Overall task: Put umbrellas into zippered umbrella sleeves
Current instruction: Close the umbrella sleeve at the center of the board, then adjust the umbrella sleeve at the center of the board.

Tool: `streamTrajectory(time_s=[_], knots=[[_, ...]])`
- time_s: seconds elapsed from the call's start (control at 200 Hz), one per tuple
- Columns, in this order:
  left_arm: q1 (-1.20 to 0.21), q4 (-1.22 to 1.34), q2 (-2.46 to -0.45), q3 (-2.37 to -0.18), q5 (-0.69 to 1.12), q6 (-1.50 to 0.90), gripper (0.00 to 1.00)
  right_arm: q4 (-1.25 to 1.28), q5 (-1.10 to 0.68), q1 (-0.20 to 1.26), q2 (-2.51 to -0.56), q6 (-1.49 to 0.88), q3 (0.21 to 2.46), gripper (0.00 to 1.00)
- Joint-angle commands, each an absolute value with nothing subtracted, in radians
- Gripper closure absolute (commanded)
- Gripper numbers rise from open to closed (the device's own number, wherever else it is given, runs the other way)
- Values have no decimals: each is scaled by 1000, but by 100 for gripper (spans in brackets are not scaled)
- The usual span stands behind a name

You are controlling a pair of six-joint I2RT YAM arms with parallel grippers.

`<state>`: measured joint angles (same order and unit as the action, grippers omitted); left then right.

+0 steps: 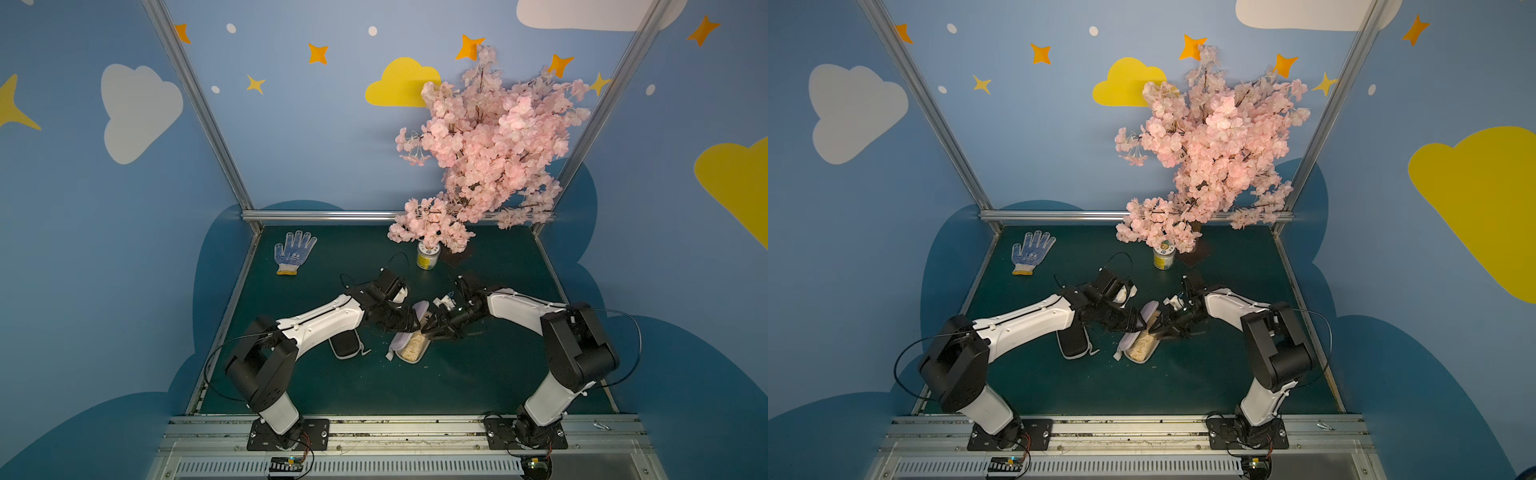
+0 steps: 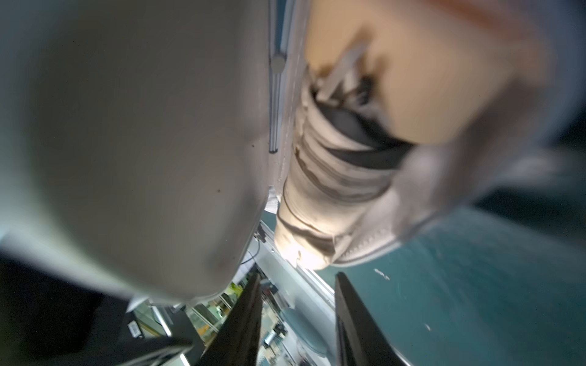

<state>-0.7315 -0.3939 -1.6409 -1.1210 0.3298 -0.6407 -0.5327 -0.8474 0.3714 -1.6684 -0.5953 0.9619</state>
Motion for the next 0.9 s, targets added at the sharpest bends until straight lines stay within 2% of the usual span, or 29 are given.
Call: streamTrajectory(time_s=[0.0,0.215,0.355,0.541,0.741,0.896], knots=[[-759,-321,-1620,-1136,383,-667,38,-667,-827,260,-1589,-494,971,56],[-864,-299,-1755,-1176,375,-691,41,-661,-739,195,-1564,-502,971,54],[-902,-323,-1825,-1177,342,-688,43,-660,-720,213,-1613,-481,1025,47],[-905,-268,-1831,-1105,344,-708,47,-739,-549,301,-1709,-441,1217,42],[-907,-269,-1761,-1101,328,-694,47,-763,-478,428,-1836,-429,1409,42],[-898,-272,-1762,-1095,335,-684,47,-869,-332,504,-1973,-394,1540,42]])
